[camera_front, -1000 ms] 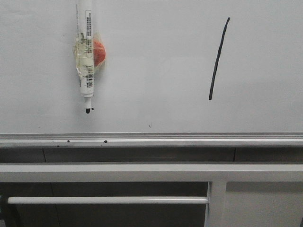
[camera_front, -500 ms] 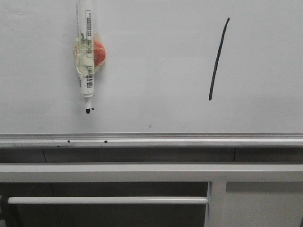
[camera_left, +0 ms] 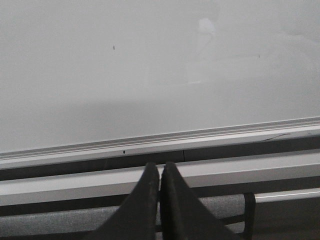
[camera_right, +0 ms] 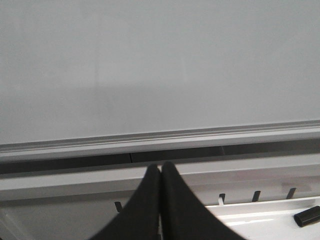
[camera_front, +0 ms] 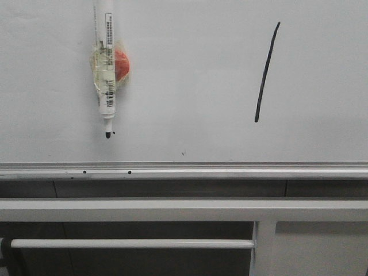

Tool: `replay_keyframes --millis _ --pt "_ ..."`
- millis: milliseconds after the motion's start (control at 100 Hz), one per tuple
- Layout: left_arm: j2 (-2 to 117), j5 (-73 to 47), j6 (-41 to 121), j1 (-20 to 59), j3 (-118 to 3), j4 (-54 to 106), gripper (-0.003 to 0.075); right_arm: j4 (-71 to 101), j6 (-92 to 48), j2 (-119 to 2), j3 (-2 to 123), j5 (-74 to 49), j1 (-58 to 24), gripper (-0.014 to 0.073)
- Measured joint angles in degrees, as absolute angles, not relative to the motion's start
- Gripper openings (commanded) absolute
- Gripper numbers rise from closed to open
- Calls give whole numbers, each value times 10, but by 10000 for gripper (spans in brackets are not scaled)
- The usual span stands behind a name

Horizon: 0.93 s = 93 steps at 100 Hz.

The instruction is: Write number 1 on whiteboard

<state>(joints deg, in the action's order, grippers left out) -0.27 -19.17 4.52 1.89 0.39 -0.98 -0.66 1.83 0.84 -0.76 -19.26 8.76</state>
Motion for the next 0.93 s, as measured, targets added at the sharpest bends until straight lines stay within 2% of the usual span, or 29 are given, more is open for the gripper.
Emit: replay_keyframes --millis 930 --pt "-3 -192 45 19 4 -10 -20 -12 19 8 -8 -193 88 -64"
